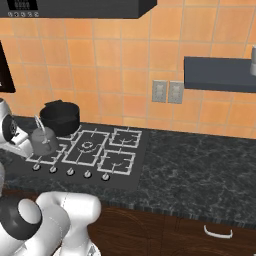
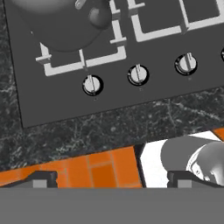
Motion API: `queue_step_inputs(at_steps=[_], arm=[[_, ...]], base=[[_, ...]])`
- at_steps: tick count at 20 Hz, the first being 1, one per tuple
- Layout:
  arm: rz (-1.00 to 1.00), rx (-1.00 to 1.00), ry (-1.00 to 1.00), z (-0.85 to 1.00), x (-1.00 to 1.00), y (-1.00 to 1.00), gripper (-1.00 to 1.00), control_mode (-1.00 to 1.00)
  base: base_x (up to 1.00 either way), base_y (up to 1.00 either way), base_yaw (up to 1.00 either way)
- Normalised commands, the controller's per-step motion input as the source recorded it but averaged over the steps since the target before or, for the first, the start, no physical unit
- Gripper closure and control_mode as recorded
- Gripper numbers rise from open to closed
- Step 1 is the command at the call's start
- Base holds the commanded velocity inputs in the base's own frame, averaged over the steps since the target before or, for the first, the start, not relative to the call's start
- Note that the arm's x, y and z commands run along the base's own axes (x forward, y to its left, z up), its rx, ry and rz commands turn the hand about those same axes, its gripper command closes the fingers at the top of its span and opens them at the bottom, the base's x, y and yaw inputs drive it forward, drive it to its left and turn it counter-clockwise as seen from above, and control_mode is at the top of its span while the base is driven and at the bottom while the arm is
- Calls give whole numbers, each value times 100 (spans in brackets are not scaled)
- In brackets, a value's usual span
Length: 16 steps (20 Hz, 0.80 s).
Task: Pick the kettle from the counter and place it on a stove burner. Then turn the burner on.
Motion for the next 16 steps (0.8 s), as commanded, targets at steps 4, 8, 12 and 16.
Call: queue_step_inputs(at_steps=[4,8,12,16], arm=[[0,0,0,-3,1,0,-100,-100],[0,-1,-2,-48,14,0,-100,-100],[0,-2,0,-66,22,0,-100,-100],[0,-1,0,-57,28,0,-100,-100]], base=[[0,0,0],[0,0,0],[0,0,0],[0,0,0]])
